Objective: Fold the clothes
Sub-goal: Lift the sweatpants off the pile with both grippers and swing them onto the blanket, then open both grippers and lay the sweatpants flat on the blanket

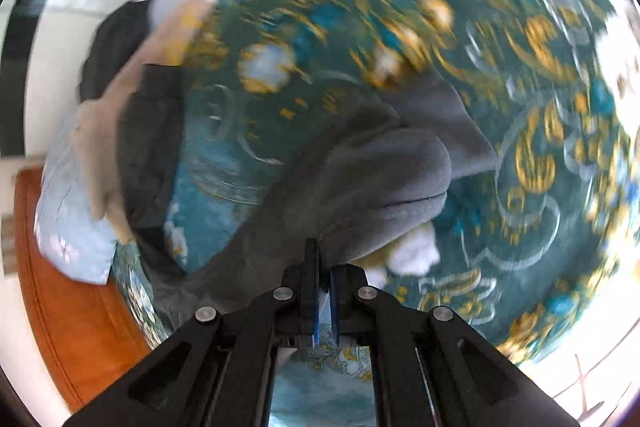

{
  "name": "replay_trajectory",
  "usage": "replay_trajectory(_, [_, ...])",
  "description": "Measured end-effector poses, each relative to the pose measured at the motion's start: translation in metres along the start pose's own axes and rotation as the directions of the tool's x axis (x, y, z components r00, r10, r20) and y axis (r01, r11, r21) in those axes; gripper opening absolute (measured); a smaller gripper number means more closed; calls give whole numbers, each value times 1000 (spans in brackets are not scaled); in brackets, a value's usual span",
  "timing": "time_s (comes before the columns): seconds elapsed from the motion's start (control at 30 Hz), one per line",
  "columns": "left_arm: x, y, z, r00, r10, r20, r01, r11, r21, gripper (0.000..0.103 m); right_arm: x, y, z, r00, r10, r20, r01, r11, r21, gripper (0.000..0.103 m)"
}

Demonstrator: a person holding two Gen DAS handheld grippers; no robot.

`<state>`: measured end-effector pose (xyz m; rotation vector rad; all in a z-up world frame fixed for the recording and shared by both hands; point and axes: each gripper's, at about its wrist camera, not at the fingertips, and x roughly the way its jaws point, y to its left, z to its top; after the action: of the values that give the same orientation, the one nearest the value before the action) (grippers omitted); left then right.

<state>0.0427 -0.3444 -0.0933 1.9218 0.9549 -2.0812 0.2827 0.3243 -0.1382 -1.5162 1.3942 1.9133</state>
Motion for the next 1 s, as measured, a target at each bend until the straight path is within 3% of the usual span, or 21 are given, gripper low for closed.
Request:
replay_trajectory(0.1, [-3, 7, -9, 1000, 9, 1, -9, 1000, -14, 1, -12, 1, -1, 1000, -29, 9, 29, 999, -18, 4])
replay_trajectory(0.2, [2, 19, -30, 1000, 12, -11, -12, 999, -50, 2, -3, -8, -5, 994, -100, -33, 101, 995, 13, 4])
replay_trajectory(0.27, [3, 27, -41, 1000, 15, -17, -16, 997, -72, 6, -4, -8, -5, 995, -95, -31, 95, 995, 15, 4])
replay_trajectory(0.33, [3, 35, -50, 1000, 18, -15, -19, 996, -87, 18, -7, -1, 1, 995, -91, -31, 91, 996, -16, 4])
replay_trajectory(0.4, [3, 43, -59, 1000, 19, -3, -19, 995, -94, 44, -10, 8, 6, 995, -95, -32, 93, 994, -55, 4])
replay_trajectory(0.53, [6, 57, -69, 1000, -20, -2, 19, 994, -107, 54, -13, 30, 7, 981, -192, -10, 189, 972, -140, 20])
replay_trajectory(0.57, [9, 62, -69, 1000, -24, -5, 24, 994, -109, 57, -16, 32, 3, 979, -203, -2, 201, 970, -138, 30])
replay_trajectory(0.7, [39, 79, -53, 999, -33, -44, 25, 984, -176, 61, -28, 44, -14, 971, -236, 29, 238, 963, -130, 47])
replay_trajectory(0.8, [66, 86, -36, 994, -76, -80, 57, 975, -215, 63, -43, 56, -31, 959, -277, 60, 283, 947, -150, 47])
replay_trajectory(1.0, [113, 76, -4, 982, -87, -170, 66, 990, -124, 63, -75, 72, -68, 926, -354, 130, 367, 925, -94, 48])
